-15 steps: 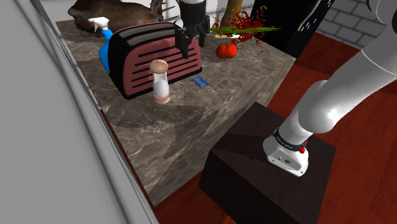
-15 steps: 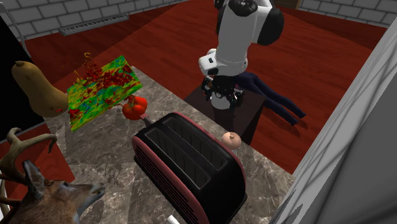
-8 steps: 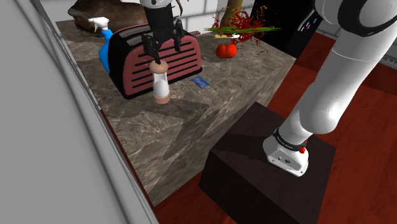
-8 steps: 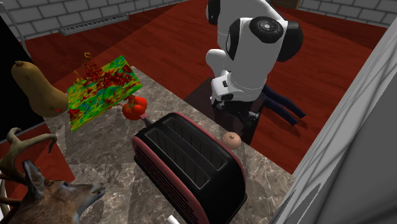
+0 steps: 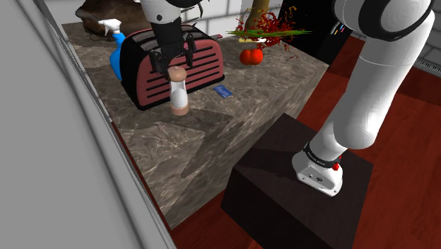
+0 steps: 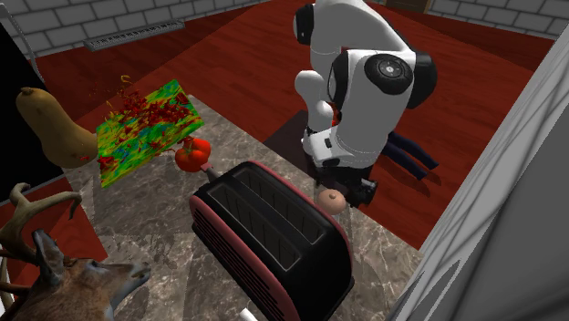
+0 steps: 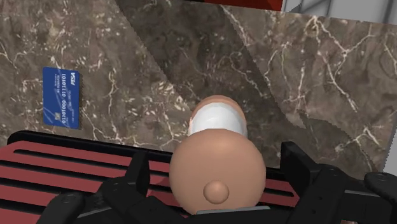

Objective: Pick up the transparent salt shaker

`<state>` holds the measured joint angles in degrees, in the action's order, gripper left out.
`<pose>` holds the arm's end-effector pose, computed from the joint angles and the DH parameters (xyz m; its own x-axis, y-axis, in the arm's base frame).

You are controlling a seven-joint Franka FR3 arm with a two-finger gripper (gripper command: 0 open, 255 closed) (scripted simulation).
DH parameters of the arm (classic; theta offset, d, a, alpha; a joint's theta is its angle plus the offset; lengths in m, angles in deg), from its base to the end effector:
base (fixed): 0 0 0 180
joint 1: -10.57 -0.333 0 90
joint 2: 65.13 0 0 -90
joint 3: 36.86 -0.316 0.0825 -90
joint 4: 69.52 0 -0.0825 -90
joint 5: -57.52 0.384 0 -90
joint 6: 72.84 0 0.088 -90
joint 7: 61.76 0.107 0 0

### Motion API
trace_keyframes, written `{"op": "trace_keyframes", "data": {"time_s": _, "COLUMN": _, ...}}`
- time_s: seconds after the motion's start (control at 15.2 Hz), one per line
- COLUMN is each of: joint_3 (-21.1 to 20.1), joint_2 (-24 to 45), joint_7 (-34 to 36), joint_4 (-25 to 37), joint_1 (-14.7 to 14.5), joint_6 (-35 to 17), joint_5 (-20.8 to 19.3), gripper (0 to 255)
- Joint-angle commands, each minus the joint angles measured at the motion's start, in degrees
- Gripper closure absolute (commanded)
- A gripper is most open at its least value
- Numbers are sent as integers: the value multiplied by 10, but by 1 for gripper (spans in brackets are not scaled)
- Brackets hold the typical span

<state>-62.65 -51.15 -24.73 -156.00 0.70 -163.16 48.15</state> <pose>0.5235 0.3206 0.5232 0.9960 -0.0200 -0.0875 -0.0079 -0.9906 0.1364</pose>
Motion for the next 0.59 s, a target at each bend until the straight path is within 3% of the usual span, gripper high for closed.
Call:
{"op": "trace_keyframes", "data": {"time_s": 0.0, "joint_3": 1, "joint_2": 1, "joint_7": 1, "joint_4": -17, "joint_1": 1, "joint_6": -19, "joint_5": -1, "gripper": 0}}
{"op": "trace_keyframes", "data": {"time_s": 0.13, "joint_3": 1, "joint_2": 1, "joint_7": 1, "joint_4": -18, "joint_1": 1, "joint_6": -19, "joint_5": -1, "gripper": 0}}
{"op": "trace_keyframes", "data": {"time_s": 0.2, "joint_3": 1, "joint_2": 0, "joint_7": 1, "joint_4": -19, "joint_1": 1, "joint_6": -19, "joint_5": 0, "gripper": 255}}
{"op": "trace_keyframes", "data": {"time_s": 0.53, "joint_3": 1, "joint_2": -1, "joint_7": 1, "joint_4": -21, "joint_1": 2, "joint_6": -20, "joint_5": 0, "gripper": 255}}
